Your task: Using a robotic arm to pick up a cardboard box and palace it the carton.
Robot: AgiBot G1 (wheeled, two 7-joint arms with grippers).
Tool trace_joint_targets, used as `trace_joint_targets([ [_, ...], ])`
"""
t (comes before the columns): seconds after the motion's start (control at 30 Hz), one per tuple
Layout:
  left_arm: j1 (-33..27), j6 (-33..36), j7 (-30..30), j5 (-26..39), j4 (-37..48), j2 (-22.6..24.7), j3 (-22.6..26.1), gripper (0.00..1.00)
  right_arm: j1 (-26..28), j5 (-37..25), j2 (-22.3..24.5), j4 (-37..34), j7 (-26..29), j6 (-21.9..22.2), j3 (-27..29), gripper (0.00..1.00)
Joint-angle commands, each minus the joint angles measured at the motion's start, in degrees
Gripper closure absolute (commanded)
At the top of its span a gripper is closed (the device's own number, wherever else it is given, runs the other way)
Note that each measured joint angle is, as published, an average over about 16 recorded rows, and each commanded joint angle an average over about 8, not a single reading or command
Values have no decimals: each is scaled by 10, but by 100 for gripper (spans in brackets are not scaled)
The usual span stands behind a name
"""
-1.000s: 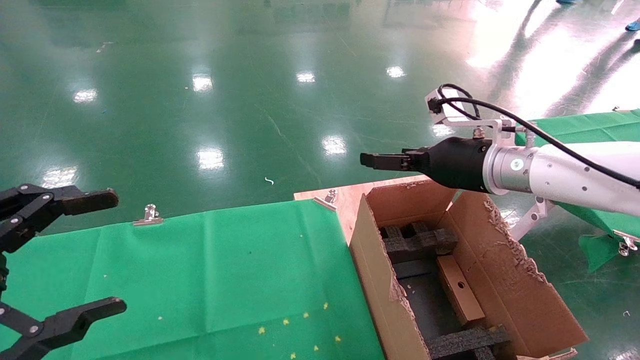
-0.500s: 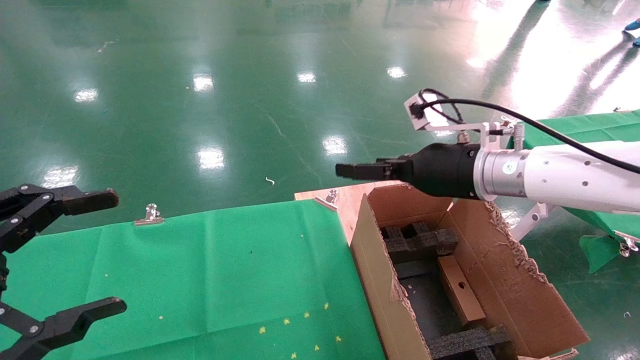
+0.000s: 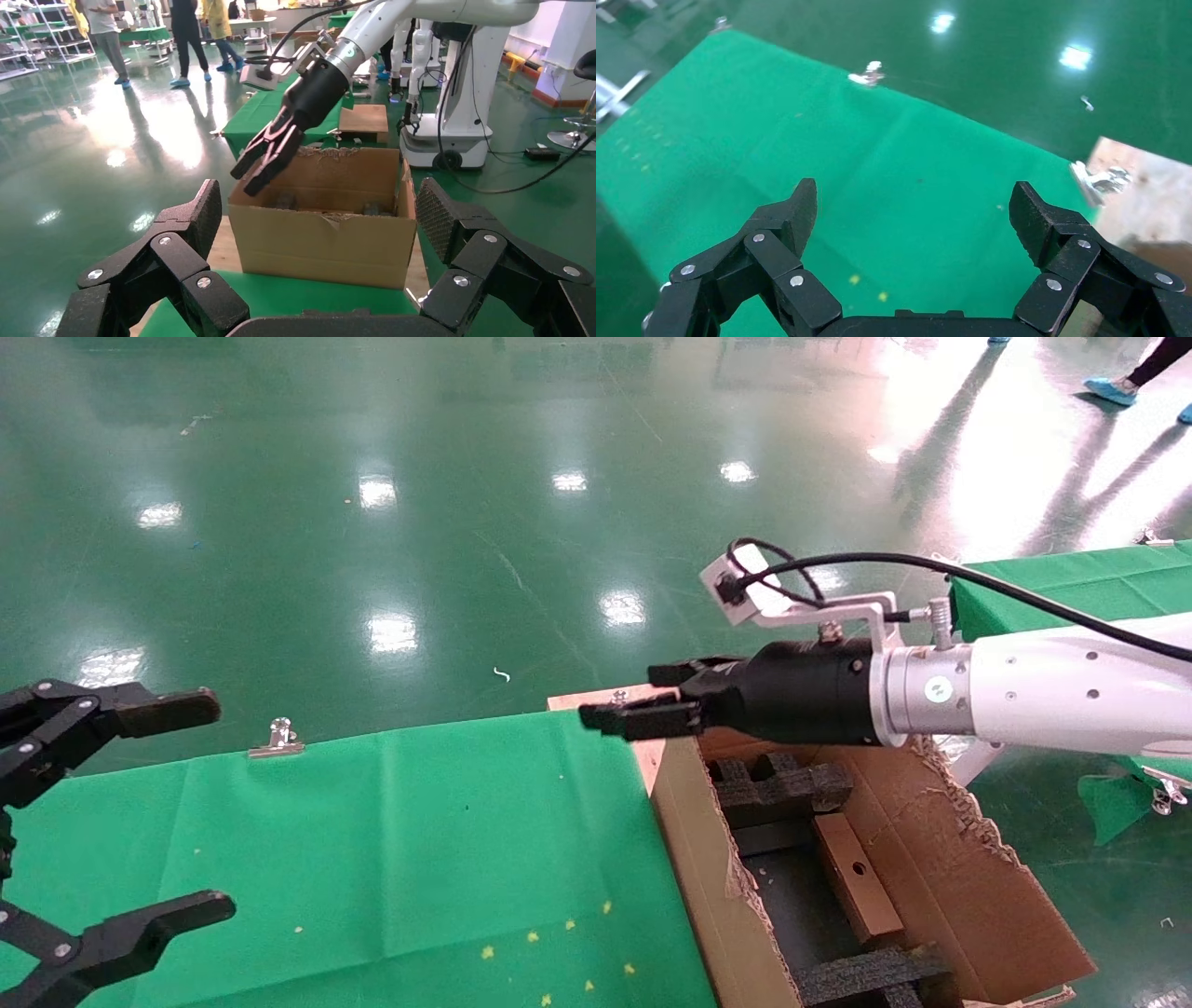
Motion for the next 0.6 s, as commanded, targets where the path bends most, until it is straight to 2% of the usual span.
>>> trace_joint_targets([
  [0.03,0,0,0,0,0,0,0,0,-12,14,-3,-2,-26,-18,21,0],
  [0.5,0,0,0,0,0,0,0,0,-97,114,-25,-14,-209,-151,172,0],
  [0.6,0,0,0,0,0,0,0,0,-106,125,-27,-16,-229,-165,189,0],
])
